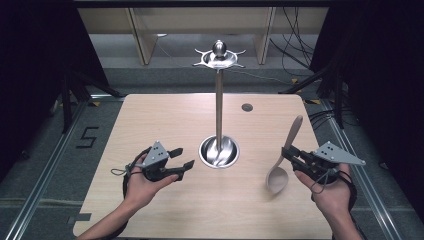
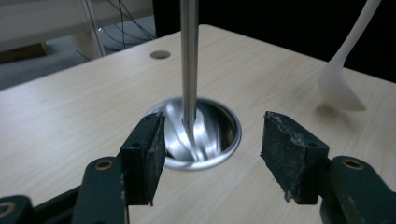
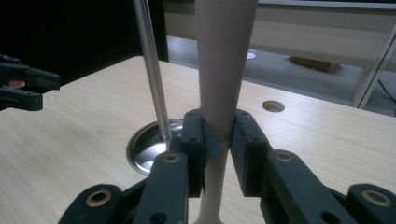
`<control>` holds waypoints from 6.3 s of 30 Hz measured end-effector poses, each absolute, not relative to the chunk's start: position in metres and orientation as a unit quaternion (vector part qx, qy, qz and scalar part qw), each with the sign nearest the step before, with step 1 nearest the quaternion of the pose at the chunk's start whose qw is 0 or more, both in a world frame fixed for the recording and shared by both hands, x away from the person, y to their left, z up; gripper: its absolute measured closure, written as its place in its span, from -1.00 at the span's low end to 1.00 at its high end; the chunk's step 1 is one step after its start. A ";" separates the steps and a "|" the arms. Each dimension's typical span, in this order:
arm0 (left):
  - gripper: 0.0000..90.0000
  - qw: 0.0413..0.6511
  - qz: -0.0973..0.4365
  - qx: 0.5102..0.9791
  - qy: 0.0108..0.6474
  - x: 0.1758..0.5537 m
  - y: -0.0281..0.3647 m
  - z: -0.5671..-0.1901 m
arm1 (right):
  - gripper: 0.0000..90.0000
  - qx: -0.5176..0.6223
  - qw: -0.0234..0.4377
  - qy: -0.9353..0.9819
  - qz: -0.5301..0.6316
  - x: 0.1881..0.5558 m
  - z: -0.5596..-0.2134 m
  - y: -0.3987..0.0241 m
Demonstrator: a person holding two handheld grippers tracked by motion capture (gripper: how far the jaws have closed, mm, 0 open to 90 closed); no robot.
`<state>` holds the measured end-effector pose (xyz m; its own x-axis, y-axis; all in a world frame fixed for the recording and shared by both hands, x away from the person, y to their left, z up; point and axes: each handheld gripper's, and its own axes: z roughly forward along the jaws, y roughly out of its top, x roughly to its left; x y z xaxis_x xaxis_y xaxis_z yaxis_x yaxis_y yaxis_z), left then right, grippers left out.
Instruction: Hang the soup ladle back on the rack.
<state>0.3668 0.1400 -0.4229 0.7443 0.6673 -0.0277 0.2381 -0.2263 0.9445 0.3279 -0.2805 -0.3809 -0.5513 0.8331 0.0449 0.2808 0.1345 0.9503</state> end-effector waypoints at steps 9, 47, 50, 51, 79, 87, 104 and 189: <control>-0.10 0.582 0.196 0.747 0.255 0.372 0.103 -0.374 | 0.70 0.411 0.263 0.693 0.530 0.325 -0.377 -0.265; 0.20 0.637 0.113 0.742 0.176 0.373 -0.044 -0.330 | 0.70 0.397 0.273 0.708 0.516 0.325 -0.386 -0.244; 0.25 0.637 0.115 0.742 0.177 0.374 -0.048 -0.331 | 0.70 0.396 0.267 0.712 0.515 0.325 -0.387 -0.243; 0.32 0.636 0.116 0.742 0.176 0.375 -0.048 -0.331 | 0.70 0.393 0.272 0.713 0.513 0.325 -0.387 -0.243; 0.63 0.617 0.127 0.754 0.184 0.375 -0.054 -0.347 | 0.70 0.404 0.271 0.707 0.514 0.322 -0.385 -0.236; 0.65 0.614 0.133 0.753 0.198 0.378 -0.050 -0.344 | 0.45 0.384 0.279 0.708 0.522 0.322 -0.382 -0.237; 0.65 0.599 0.191 0.734 0.255 0.388 -0.035 -0.332 | 0.02 0.428 0.255 0.709 0.499 0.301 -0.407 -0.265; 0.65 0.585 0.264 0.691 0.333 0.409 -0.011 -0.258 | -0.04 0.470 0.212 0.719 0.466 0.295 -0.439 -0.275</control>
<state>0.4091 -0.0115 -0.2583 0.6395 0.7684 -0.0253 0.1515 -0.0937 0.9840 0.2948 -0.2749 -0.4392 -0.4688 0.8733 0.1328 0.4780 0.1243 0.8695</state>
